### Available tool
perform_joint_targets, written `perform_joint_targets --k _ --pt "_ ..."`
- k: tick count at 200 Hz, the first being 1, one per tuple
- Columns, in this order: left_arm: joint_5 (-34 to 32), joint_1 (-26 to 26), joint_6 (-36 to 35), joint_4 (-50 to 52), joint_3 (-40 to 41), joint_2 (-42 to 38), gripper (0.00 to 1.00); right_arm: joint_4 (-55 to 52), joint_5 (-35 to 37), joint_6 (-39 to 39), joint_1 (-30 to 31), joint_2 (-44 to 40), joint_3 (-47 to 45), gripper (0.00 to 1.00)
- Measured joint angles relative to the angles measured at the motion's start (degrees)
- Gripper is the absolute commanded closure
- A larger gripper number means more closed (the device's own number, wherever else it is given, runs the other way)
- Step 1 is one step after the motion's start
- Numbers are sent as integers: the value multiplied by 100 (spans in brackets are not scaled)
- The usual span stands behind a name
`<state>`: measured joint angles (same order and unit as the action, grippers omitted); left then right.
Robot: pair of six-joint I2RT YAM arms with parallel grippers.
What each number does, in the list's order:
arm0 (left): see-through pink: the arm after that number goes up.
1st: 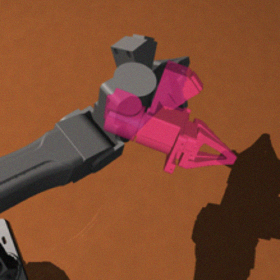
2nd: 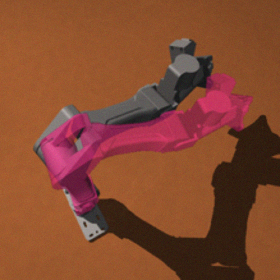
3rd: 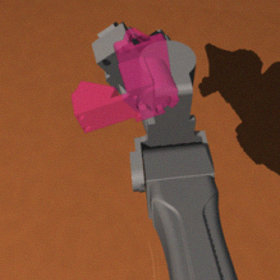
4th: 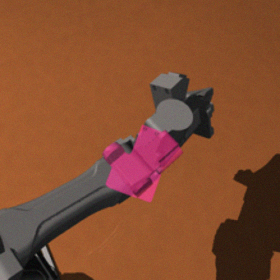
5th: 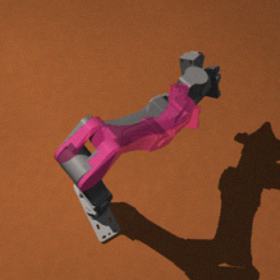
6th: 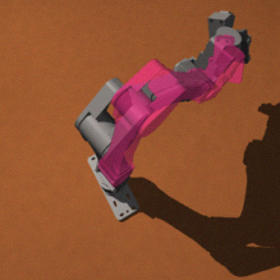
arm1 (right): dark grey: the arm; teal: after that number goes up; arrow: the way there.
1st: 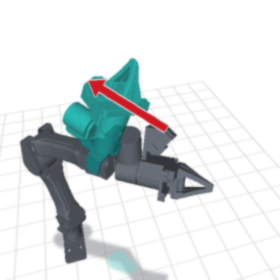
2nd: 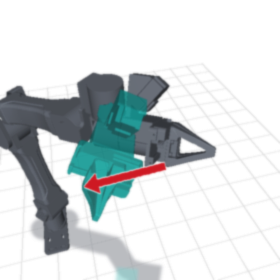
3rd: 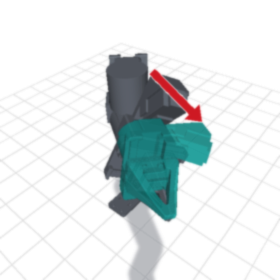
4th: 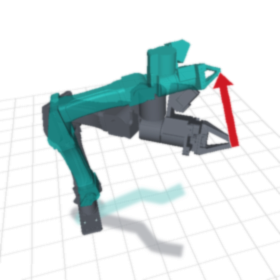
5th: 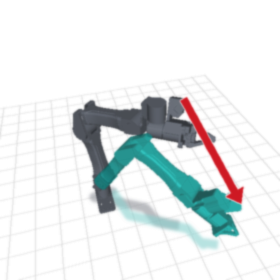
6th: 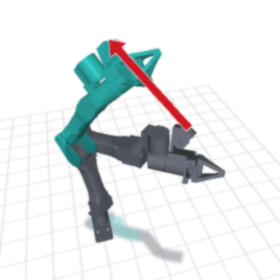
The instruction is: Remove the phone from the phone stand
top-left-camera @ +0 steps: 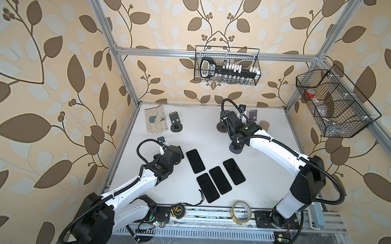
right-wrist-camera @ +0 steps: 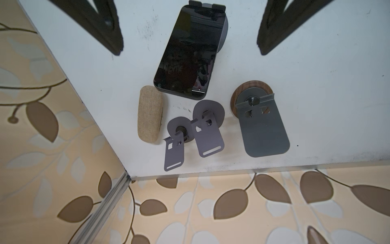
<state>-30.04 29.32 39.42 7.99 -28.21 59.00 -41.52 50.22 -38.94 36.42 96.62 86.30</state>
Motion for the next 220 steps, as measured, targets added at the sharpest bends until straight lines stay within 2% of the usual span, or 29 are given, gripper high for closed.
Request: perform_joint_targets --k 36,64,97,220 --pt "-46 0 2 136 -74 44 1 -55 -586 -313 -367 -17 -15 0" --pt "-50 0 2 160 -111 76 1 90 -1141 -352 -638 -186 -282 0" --pt "-63 0 2 192 -116 81 1 131 -1475 -343 -837 -256 -330 0" --pt "-170 0 2 343 -168 118 1 415 -1869 -321 -1108 -28 -337 0"
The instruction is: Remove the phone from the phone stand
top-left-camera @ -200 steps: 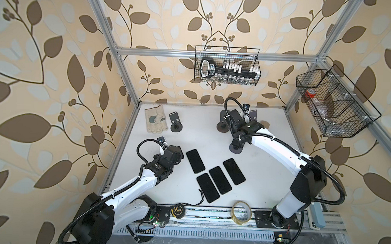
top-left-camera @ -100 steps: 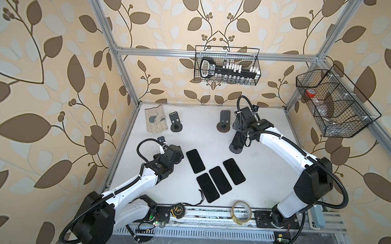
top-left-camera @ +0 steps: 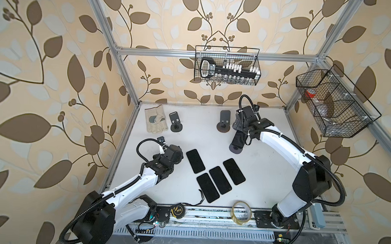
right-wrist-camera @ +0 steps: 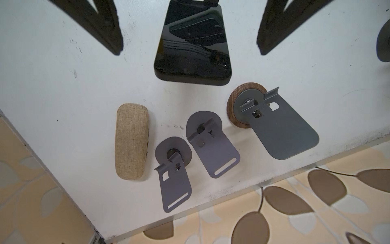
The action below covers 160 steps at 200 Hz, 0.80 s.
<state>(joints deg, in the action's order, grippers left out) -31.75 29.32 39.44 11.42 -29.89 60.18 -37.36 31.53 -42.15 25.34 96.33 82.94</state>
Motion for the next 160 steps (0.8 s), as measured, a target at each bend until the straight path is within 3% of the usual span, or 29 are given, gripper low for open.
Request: perform_joint_targets --k 160 --pt "-22 0 -2 11 -37 20 1 282 -140 87 -120 468 -66 1"
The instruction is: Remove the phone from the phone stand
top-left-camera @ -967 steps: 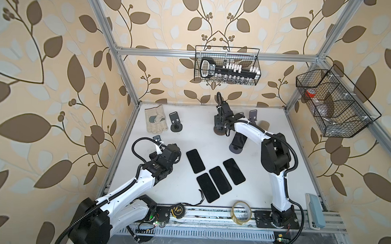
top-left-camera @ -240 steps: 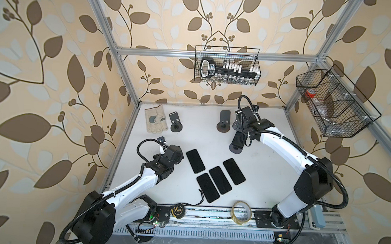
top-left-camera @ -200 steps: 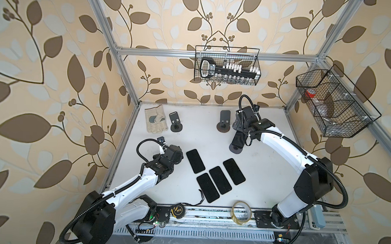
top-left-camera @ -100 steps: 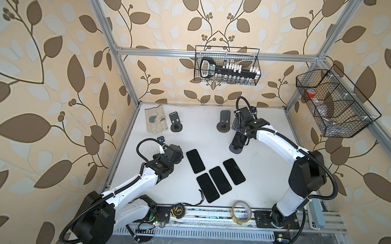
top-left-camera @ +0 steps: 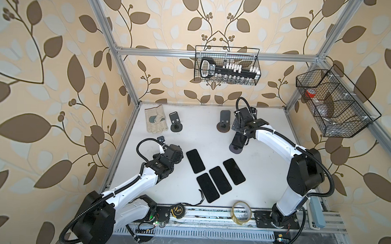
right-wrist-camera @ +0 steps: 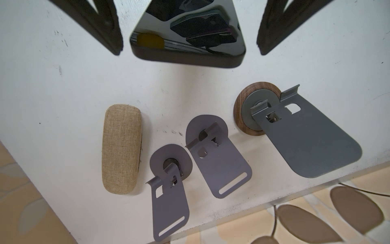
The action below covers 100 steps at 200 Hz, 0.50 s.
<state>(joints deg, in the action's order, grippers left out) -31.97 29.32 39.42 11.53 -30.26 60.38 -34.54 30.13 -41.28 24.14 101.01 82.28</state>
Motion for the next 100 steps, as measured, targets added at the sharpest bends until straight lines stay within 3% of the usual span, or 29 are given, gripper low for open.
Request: perform_joint_targets --k 40,100 --pt "0 0 0 35 -11 15 1 59 -24 24 -28 149 -13 5" --pt "0 0 0 42 -13 72 1 131 -81 42 -44 238 -28 24"
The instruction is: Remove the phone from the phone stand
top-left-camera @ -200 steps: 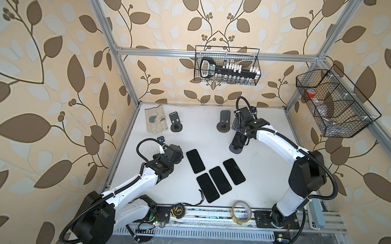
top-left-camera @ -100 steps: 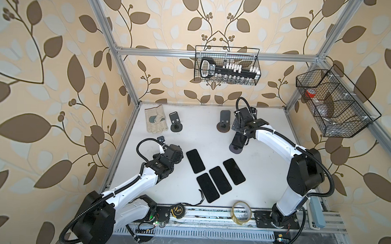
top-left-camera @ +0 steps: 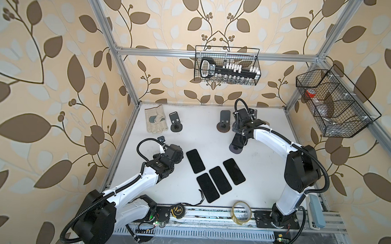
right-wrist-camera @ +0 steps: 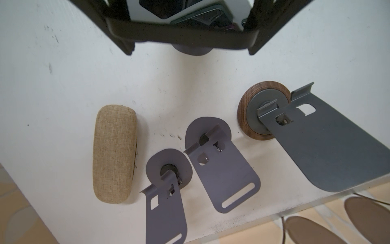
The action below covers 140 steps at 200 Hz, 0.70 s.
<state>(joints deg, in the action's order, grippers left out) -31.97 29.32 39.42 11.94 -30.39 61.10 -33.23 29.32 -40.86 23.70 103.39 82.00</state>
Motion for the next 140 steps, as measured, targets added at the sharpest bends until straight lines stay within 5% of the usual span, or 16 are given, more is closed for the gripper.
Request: perform_joint_targets --k 38,140 --pt "0 0 0 11 -9 15 1 66 0 9 -9 15 -4 36" --pt "0 0 0 33 -68 70 1 138 -39 85 -20 -15 -44 42"
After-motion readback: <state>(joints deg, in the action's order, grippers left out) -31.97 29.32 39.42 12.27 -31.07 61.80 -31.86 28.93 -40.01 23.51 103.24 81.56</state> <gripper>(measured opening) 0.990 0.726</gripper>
